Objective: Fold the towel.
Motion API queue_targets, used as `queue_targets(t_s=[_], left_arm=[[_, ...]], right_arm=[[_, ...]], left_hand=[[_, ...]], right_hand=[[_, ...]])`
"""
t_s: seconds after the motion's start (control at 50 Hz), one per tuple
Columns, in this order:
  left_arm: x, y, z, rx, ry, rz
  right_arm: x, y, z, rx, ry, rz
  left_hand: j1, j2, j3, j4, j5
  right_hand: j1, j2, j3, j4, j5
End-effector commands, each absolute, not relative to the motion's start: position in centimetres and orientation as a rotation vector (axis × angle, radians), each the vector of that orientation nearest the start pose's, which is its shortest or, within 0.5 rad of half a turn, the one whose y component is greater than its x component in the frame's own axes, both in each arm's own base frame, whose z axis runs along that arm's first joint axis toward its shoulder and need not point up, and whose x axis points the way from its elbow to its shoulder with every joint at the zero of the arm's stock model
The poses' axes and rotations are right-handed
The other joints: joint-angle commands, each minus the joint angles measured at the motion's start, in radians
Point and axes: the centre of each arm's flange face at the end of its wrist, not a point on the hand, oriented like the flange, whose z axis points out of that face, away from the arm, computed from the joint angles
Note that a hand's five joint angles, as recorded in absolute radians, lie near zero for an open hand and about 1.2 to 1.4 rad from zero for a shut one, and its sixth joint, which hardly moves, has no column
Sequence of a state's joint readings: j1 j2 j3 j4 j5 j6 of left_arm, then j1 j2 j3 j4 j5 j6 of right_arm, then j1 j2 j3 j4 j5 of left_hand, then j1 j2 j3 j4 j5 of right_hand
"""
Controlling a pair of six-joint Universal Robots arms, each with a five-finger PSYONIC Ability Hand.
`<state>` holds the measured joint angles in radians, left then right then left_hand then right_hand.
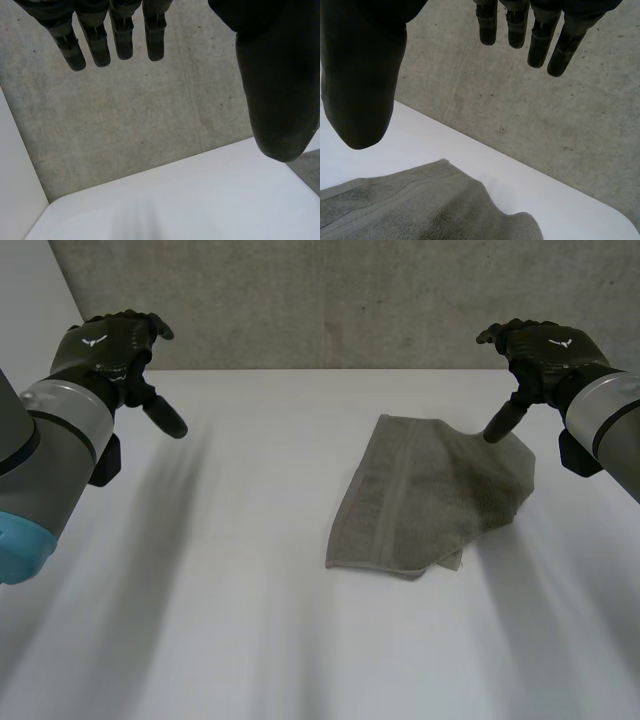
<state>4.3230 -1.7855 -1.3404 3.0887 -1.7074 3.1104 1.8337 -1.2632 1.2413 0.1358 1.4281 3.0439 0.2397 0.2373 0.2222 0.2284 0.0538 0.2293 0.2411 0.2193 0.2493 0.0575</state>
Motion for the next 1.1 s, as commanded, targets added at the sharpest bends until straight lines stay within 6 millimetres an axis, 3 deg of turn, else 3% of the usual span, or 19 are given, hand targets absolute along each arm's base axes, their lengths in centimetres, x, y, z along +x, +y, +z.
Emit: queue_targets(t_s=[0.02,0.32,0.52,0.6,0.62,0.66,0.68,0.72,0.74,0.76,0.78,0.82,0.94,1.1], left_arm=[[-24.2,-28.3,30.1,0.269,2.407,-2.286],[-24.4,-28.1,30.3,0.277,2.403,-2.299],[-25.1,-28.6,29.1,0.304,2.424,-2.284],[-28.5,-28.3,26.7,0.467,2.492,-2.301],[-28.5,-28.3,26.7,0.468,2.492,-2.301],[-31.1,-27.7,24.4,0.666,2.57,-2.28],[-31.1,-27.7,24.4,0.667,2.57,-2.28],[-33.4,-26.8,22.1,0.908,2.61,-2.23],[-33.4,-26.8,22.1,0.909,2.61,-2.23],[-34.5,-26.1,21.2,1.028,2.603,-2.208],[-34.5,-26.1,21.1,1.029,2.603,-2.208],[-36.2,-25.1,19.6,1.205,2.551,-2.179],[-38.1,-24.2,17.4,1.376,2.454,-2.133],[-37.6,-24.0,17.2,1.364,2.453,-2.107]], right_arm=[[23.5,-31.8,29.3,-0.533,2.128,-1.934],[23.5,-31.6,29.7,-0.538,2.117,-1.944],[23.5,-31.5,29.1,-0.592,2.119,-1.943],[22.9,-32.1,27.5,-0.779,2.168,-1.999],[22.9,-32.1,27.5,-0.779,2.168,-1.999],[21.9,-32.7,25.5,-0.967,2.236,-1.99],[21.9,-32.7,25.5,-0.968,2.237,-1.99],[21.2,-33.5,22.8,-1.123,2.3,-1.929],[21.2,-33.5,22.8,-1.124,2.3,-1.928],[21.2,-33.7,21.7,-1.176,2.313,-1.895],[21.2,-33.8,20.9,-1.196,2.322,-1.862],[21.1,-34.1,20.3,-1.196,2.329,-1.84],[20.9,-35.0,17.7,-1.206,2.336,-1.744],[21.8,-36.5,14.9,-1.23,2.32,-1.681]], left_hand=[[-0.064,-0.062,-0.048,-0.054,-0.053],[-0.064,-0.062,-0.048,-0.054,-0.053],[-0.061,-0.059,-0.048,-0.054,-0.05],[-0.05,-0.047,-0.048,-0.054,-0.038],[-0.05,-0.047,-0.048,-0.054,-0.038],[-0.05,-0.047,-0.048,-0.054,-0.038],[-0.05,-0.047,-0.048,-0.054,-0.038],[-0.047,-0.044,-0.048,-0.054,-0.035],[-0.047,-0.044,-0.048,-0.054,-0.035],[-0.05,-0.047,-0.048,-0.054,-0.038],[-0.05,-0.047,-0.048,-0.054,-0.038],[-0.053,-0.05,-0.048,-0.054,-0.041],[-0.058,-0.056,-0.048,-0.054,-0.047],[-0.061,-0.059,-0.048,-0.054,-0.05]], right_hand=[[-0.055,-0.067,-0.045,-0.075,-0.058],[-0.055,-0.067,-0.045,-0.075,-0.058],[-0.055,-0.067,-0.045,-0.075,-0.058],[-0.055,-0.067,-0.045,-0.075,-0.058],[-0.055,-0.067,-0.045,-0.075,-0.058],[-0.055,-0.067,-0.045,-0.075,-0.058],[-0.055,-0.067,-0.045,-0.075,-0.058],[-0.055,-0.067,-0.045,-0.075,-0.058],[-0.055,-0.067,-0.045,-0.075,-0.058],[-0.055,-0.067,-0.045,-0.075,-0.058],[-0.055,-0.067,-0.045,-0.075,-0.058],[-0.055,-0.067,-0.045,-0.075,-0.058],[-0.055,-0.067,-0.045,-0.075,-0.058],[-0.055,-0.067,-0.045,-0.075,-0.058]])
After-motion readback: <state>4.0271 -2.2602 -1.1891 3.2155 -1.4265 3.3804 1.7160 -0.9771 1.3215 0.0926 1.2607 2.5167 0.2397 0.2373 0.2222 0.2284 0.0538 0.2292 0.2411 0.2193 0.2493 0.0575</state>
